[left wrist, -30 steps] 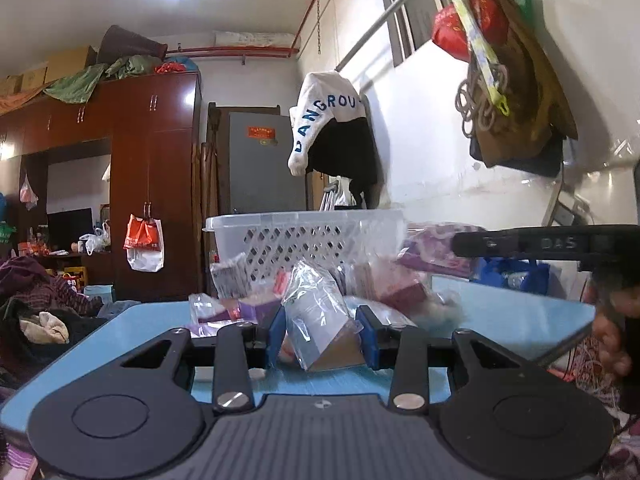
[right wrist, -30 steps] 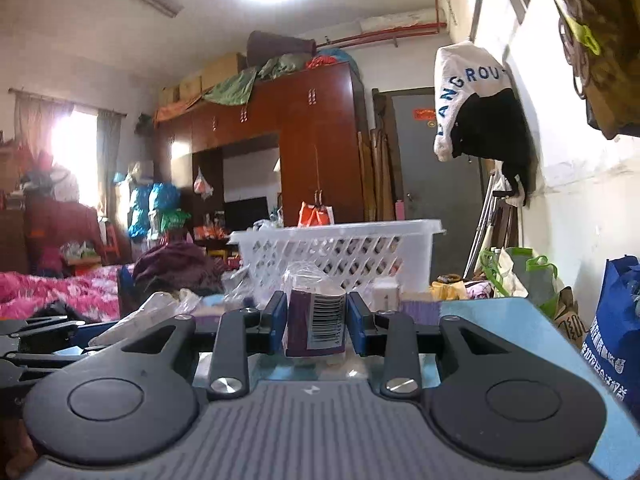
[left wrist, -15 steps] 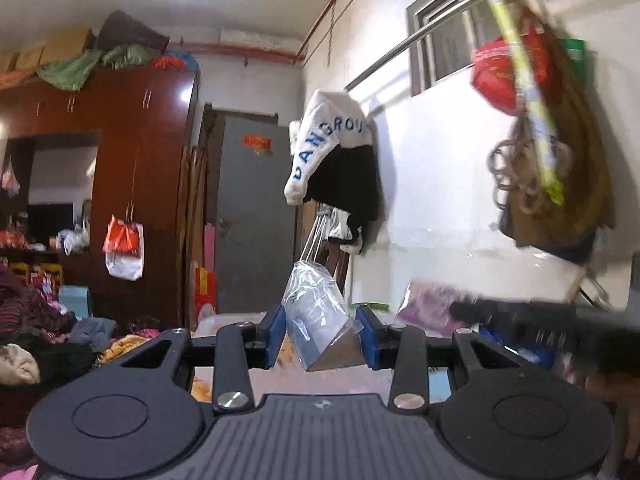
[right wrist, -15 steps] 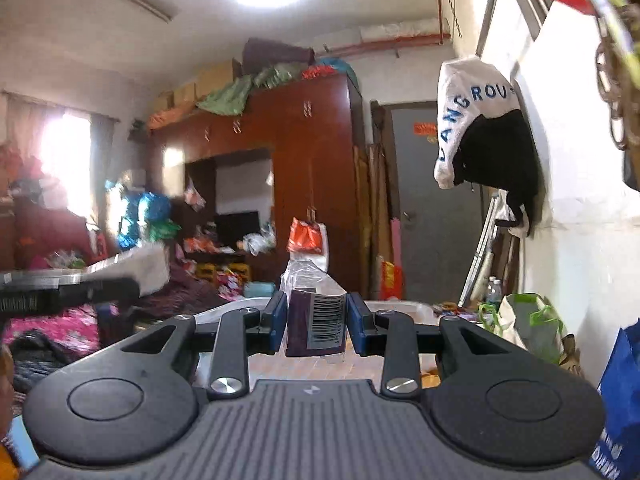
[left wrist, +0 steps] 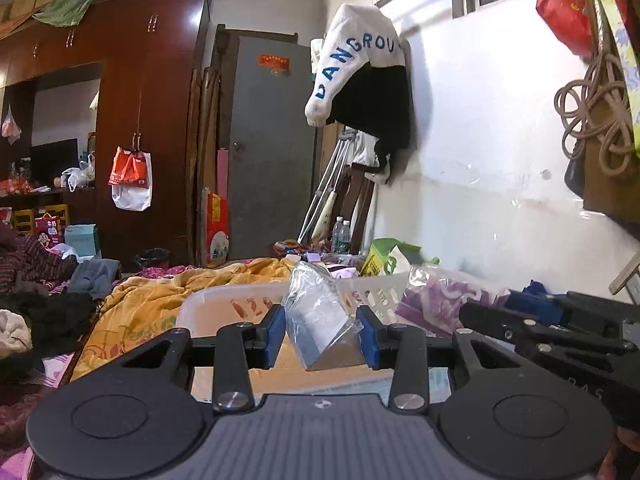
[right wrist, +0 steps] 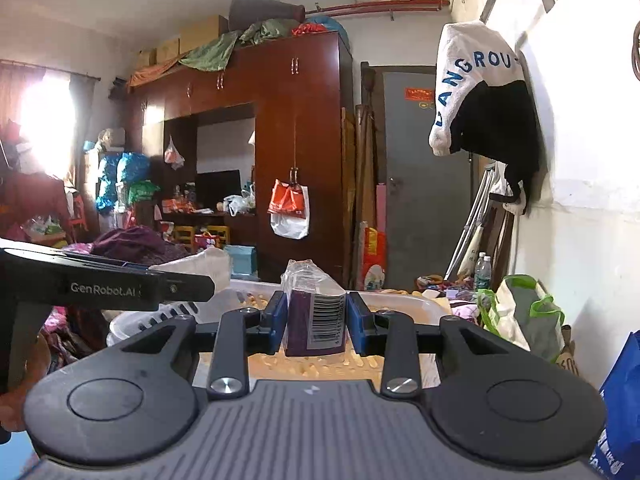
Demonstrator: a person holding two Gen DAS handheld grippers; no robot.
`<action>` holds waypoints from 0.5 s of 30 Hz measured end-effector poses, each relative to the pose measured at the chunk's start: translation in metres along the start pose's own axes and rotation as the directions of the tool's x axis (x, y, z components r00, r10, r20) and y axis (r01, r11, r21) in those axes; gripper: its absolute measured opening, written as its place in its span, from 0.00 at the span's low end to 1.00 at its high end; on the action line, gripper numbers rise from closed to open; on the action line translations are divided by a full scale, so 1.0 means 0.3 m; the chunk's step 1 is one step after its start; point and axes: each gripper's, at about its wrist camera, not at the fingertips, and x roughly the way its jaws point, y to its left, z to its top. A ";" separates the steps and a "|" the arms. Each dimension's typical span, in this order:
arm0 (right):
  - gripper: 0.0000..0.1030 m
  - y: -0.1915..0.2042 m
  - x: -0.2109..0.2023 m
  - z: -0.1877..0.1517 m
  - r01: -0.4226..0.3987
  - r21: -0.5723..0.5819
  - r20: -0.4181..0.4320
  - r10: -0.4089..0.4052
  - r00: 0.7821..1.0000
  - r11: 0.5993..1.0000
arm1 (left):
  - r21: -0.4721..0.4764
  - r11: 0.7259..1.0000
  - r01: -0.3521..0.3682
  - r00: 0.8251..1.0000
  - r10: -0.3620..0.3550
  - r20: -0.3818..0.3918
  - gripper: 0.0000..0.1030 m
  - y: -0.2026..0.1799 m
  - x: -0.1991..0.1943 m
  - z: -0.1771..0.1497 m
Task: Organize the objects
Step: 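Carry both items into the white basket and open both grippers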
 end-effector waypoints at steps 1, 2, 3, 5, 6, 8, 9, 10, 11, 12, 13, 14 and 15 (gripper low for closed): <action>0.35 0.000 0.003 -0.003 -0.002 -0.002 -0.004 0.002 1.000 1.000 | -0.002 1.000 0.000 1.000 0.000 0.001 0.42 0.007 0.008 0.002; 0.35 0.002 0.004 -0.003 -0.001 -0.005 -0.005 0.001 1.000 1.000 | -0.002 1.000 -0.005 1.000 0.005 0.006 0.43 0.011 0.013 -0.002; 0.36 0.002 0.005 -0.001 0.006 -0.005 0.003 -0.006 1.000 1.000 | 0.006 1.000 -0.016 1.000 0.016 0.020 0.47 0.012 0.010 -0.001; 0.45 0.002 -0.010 0.004 0.018 -0.005 0.018 -0.018 1.000 1.000 | 0.042 0.999 -0.022 0.999 0.020 0.038 0.83 0.004 0.000 -0.003; 0.59 0.000 -0.017 0.010 0.023 -0.004 0.026 -0.023 0.999 1.000 | 0.048 0.999 -0.012 0.999 0.010 0.047 0.97 0.000 -0.008 -0.002; 0.85 0.002 -0.060 0.005 0.033 -0.009 0.074 -0.032 0.997 0.999 | 0.050 0.999 -0.009 0.997 0.005 0.071 0.98 0.001 -0.037 -0.009; 0.94 0.005 -0.073 0.007 0.039 -0.013 0.088 -0.038 0.995 0.999 | 0.035 0.999 -0.001 0.997 -0.002 0.077 0.99 0.002 -0.054 -0.012; 0.95 0.007 -0.093 0.004 0.040 -0.016 0.094 -0.038 0.995 0.999 | 0.023 1.000 0.008 0.996 -0.010 0.091 1.00 0.004 -0.075 -0.018; 0.95 0.007 -0.105 0.006 0.033 -0.016 0.091 -0.032 0.995 0.999 | 0.019 1.000 0.015 0.994 -0.017 0.111 1.00 0.004 -0.095 -0.025; 0.96 0.007 -0.121 0.005 0.027 -0.015 0.085 -0.025 0.996 1.000 | 0.016 1.000 0.022 0.991 -0.024 0.129 1.00 0.004 -0.118 -0.034; 0.97 0.008 -0.146 -0.002 0.028 -0.014 0.083 -0.026 0.996 1.000 | 0.012 0.999 0.035 0.990 -0.036 0.137 1.00 0.002 -0.137 -0.043; 0.98 0.002 -0.160 0.001 0.029 -0.010 0.091 -0.028 0.995 1.000 | 0.012 0.999 0.052 0.989 -0.053 0.137 1.00 0.002 -0.157 -0.054; 0.99 -0.002 -0.185 -0.005 0.028 -0.004 0.098 -0.027 0.995 1.000 | 0.013 0.998 0.065 0.988 -0.066 0.137 1.00 0.002 -0.180 -0.068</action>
